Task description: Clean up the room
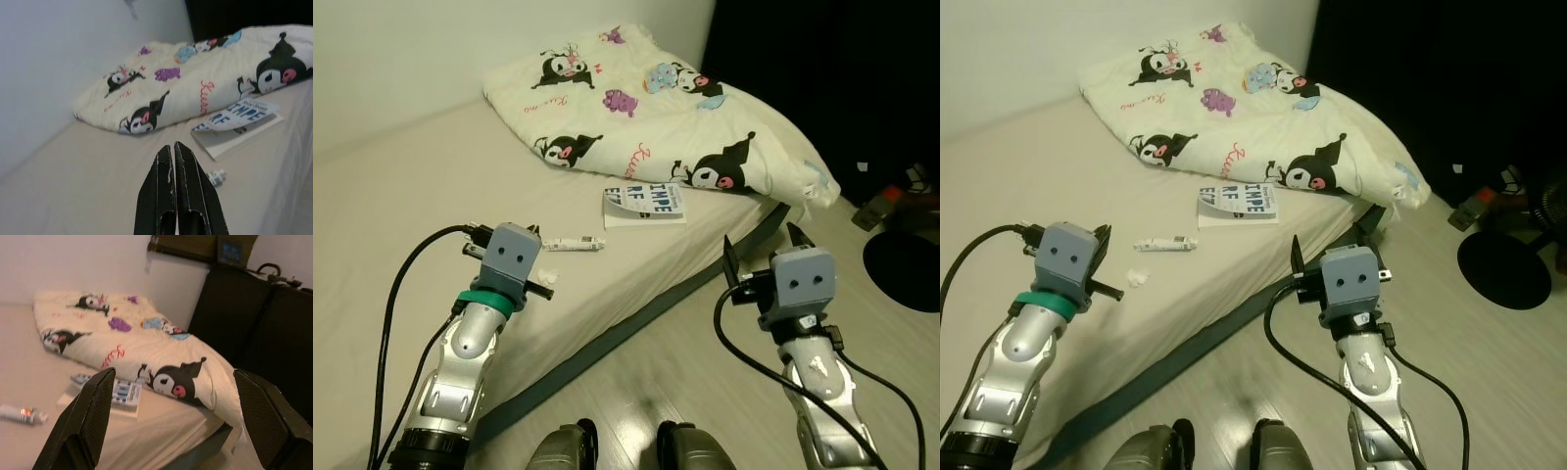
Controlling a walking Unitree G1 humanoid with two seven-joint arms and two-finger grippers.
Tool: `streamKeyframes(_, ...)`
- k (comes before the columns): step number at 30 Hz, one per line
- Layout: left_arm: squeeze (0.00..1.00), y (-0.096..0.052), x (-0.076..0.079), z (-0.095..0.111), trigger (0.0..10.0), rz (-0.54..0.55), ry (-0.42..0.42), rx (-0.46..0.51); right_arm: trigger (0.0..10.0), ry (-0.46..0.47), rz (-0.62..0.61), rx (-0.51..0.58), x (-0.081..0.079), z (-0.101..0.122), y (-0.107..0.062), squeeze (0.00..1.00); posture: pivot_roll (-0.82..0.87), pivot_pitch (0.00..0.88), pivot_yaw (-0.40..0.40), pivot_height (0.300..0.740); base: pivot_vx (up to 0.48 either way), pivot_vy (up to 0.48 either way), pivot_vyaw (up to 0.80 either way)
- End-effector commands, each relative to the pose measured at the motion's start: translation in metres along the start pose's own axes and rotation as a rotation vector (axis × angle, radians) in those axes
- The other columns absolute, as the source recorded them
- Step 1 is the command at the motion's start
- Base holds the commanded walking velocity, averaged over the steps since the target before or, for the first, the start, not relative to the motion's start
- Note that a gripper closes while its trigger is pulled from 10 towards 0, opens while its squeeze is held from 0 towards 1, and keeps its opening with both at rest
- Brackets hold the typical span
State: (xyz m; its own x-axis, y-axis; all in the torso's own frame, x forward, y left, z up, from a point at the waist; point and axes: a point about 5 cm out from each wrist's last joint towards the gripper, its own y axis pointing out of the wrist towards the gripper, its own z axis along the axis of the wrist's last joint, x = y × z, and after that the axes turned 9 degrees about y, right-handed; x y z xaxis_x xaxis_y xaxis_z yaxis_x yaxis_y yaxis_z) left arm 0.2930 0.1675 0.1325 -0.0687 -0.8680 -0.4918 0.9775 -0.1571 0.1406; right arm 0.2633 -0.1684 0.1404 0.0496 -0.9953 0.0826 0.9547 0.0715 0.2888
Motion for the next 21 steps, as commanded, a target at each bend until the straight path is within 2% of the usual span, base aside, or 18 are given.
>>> streamKeyframes(1, 0.00, -0.002, 0.004, -0.005, 10.0, -0.018, 0.011, -0.013, 10.0, 0.021, -0.017, -0.013, 0.002, -0.005, -0.002, 0.00, -0.16, 0.019, 0.072, 0.740, 0.000, 0.000, 0.00)
streamKeyframes(13, 0.00, 0.002, 0.010, -0.011, 10.0, -0.002, 0.000, -0.011, 10.0, 0.019, 0.004, -0.006, -0.003, -0.008, 0.001, 0.00, -0.18, 0.000, 0.058, 0.740, 0.000, 0.000, 0.00)
streamKeyframes(17, 0.00, 0.005, 0.014, -0.016, 10.0, -0.010, -0.001, -0.013, 10.0, 0.030, 0.001, -0.036, -0.004, -0.020, -0.003, 0.00, -0.20, 0.000, 0.066, 0.740, 0.000, 0.000, 0.00)
streamKeyframes(21, 0.00, 0.008, 0.016, -0.017, 10.0, -0.012, -0.001, -0.009, 10.0, 0.030, -0.004, -0.035, -0.001, -0.023, -0.001, 0.00, -0.21, 0.000, 0.070, 0.740, 0.000, 0.000, 0.00)
